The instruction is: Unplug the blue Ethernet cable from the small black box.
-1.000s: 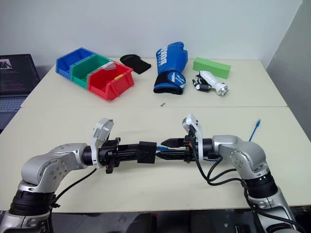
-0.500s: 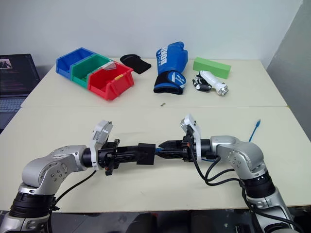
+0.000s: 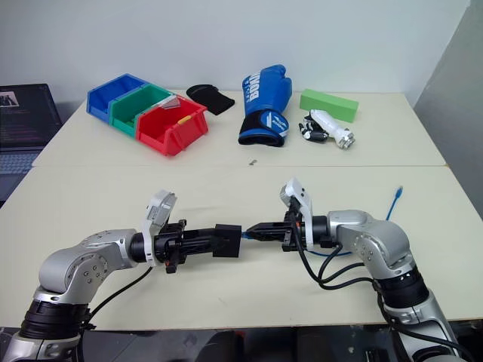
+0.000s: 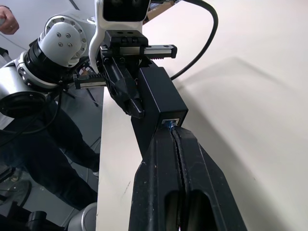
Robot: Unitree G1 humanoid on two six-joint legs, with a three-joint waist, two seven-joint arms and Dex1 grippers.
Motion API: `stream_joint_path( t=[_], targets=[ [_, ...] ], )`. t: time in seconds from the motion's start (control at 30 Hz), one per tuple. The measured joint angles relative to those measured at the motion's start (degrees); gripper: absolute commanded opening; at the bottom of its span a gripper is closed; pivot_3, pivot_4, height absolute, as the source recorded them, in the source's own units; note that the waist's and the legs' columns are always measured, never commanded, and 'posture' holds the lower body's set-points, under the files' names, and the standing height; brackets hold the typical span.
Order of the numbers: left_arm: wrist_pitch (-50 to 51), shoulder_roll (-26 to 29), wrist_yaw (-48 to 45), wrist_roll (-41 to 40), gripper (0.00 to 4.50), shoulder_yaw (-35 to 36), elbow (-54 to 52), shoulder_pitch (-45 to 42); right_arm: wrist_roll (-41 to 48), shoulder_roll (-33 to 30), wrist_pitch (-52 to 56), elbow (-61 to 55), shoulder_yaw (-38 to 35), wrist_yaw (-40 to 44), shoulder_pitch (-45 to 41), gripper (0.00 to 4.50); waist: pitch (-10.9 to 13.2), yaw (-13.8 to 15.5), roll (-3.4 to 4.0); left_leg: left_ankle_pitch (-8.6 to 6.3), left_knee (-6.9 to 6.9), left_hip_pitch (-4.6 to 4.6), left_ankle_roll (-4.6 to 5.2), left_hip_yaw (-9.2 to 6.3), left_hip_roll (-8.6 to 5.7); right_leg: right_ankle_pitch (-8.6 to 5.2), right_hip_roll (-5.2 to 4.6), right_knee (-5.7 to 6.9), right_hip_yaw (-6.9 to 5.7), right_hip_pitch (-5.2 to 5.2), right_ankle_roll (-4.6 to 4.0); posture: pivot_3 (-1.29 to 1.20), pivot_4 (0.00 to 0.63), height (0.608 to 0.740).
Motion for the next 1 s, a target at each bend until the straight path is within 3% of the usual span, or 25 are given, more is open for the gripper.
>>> stream_joint_path(
  t=[0.07, 0.4, 1.0],
  targets=[
    [-1.0, 0.1, -0.8, 0.5, 0.77, 0.0, 0.0, 0.1, 0.1, 0.1, -0.3, 0.1, -0.2, 0.2, 0.0, 0.45, 0.0, 0.0, 0.00, 0.00, 0.00, 0.00, 0.00, 0.00, 0.00, 0.00, 0.00, 0.00, -0.01, 0.00, 0.00, 0.00, 0.150, 0.740],
    [-3.6, -0.1, -3.4, 0.9, 0.77, 0.0, 0.1, 1.3, 5.3, 0.2, 3.3, 1.6, -5.8, 0.2, 1.2, 2.66, 0.0, 0.0, 0.00, 0.00, -0.02, -0.01, 0.00, -0.01, 0.01, 0.00, 0.00, -0.02, 0.01, 0.01, 0.00, 0.00, 0.150, 0.740],
    [-1.5, -4.4, -0.7, -3.6, 0.77, 2.5, 2.3, -0.5, 8.0, 5.9, 8.5, -0.4, -5.4, -6.5, 2.1, 2.71, 0.0, 0.0, 0.00, 0.00, -0.02, -0.05, 0.00, -0.01, 0.01, 0.00, 0.01, -0.01, 0.01, -0.04, 0.00, 0.00, 0.150, 0.740]
  ],
)
